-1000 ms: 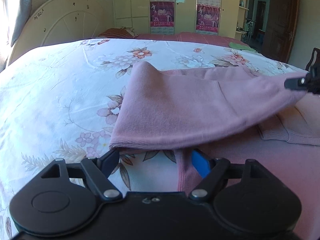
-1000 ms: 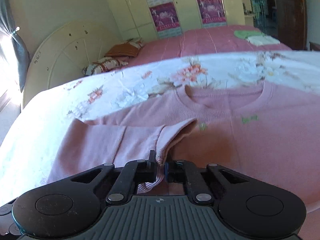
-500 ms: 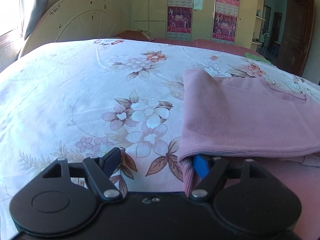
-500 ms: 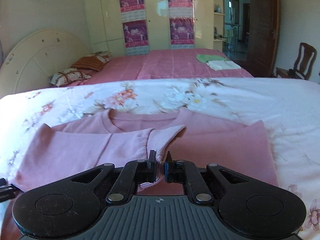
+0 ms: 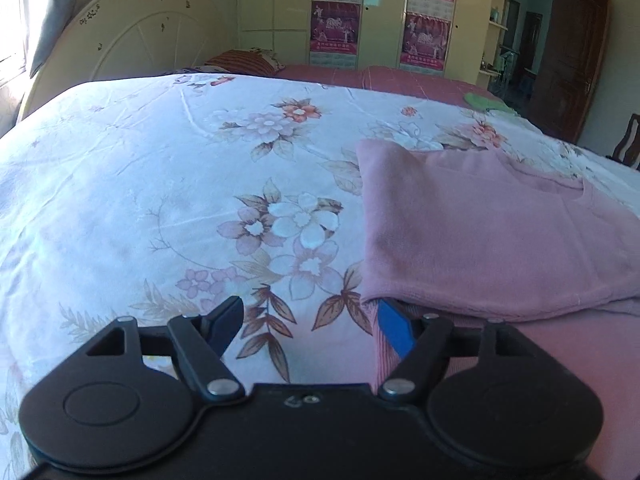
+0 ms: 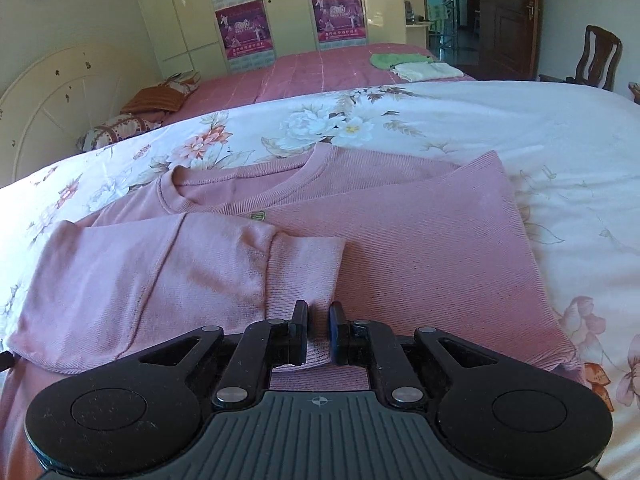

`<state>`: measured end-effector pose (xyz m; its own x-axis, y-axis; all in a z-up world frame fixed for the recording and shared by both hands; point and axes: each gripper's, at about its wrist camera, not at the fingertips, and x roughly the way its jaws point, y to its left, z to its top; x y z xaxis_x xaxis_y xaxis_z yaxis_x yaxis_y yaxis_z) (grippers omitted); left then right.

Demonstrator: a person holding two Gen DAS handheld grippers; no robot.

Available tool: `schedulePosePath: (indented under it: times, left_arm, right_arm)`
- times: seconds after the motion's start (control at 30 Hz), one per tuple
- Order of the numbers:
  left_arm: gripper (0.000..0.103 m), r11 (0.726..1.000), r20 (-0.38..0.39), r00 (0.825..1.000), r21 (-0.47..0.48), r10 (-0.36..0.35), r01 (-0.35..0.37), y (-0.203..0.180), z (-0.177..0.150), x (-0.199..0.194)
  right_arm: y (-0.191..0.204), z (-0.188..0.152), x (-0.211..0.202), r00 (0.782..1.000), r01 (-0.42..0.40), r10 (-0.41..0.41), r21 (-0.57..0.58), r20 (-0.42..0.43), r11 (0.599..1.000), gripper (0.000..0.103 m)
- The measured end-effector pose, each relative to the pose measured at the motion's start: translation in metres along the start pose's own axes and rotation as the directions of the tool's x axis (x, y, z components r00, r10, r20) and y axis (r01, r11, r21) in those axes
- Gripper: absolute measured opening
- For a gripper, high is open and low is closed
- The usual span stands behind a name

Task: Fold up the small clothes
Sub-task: 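Release the sleeve cuff from the right gripper onto the body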

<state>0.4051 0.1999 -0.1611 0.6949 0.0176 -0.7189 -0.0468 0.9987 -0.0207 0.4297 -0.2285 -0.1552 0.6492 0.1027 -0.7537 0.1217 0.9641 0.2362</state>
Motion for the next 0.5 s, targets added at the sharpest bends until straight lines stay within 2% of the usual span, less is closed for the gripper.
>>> schedulePosePath:
  times: [0.07,0.1,0.13,0.27,0.33,0.4,0.5]
  left_arm:
    - [0.073,1.0,0.009,1.0,-0.023,-0.011,0.012,0.001,0.011,-0.001]
    - [0.073,0.999,0.012,1.0,-0.029,-0.02,0.02,-0.001,0.018,0.001]
    - [0.073,0.999,0.014,0.999,-0.032,-0.033,0.033,-0.004,0.024,0.004]
    - [0.074,0.997,0.025,0.997,0.007,-0.077,0.077,-0.03,0.046,0.02]
    - [0.074,0.996,0.026,0.996,0.035,-0.087,0.086,-0.044,0.054,0.032]
    - [0.073,0.994,0.016,0.995,0.048,-0.094,0.094,-0.055,0.061,0.048]
    - [0.072,0.996,-0.025,0.995,-0.006,-0.094,0.093,-0.057,0.073,0.076]
  right_arm:
    - [-0.006,0.003,0.0,1.0,-0.001,0.001,0.04,0.006,0.999,0.025]
    - [-0.008,0.005,0.002,1.0,-0.003,0.002,0.062,0.012,0.998,0.053]
    - [-0.01,0.007,0.003,1.0,-0.009,0.007,0.079,0.023,0.997,0.07]
    - [-0.002,0.019,0.015,0.999,-0.007,0.004,0.068,0.036,0.998,0.069]
    - [0.002,0.025,0.025,1.0,-0.007,0.005,0.069,0.028,0.998,0.057]
    - [0.005,0.029,0.036,1.0,-0.017,0.016,0.081,0.011,0.997,0.05]
    - [0.008,0.028,0.047,1.0,-0.007,0.008,0.072,-0.008,0.997,0.044]
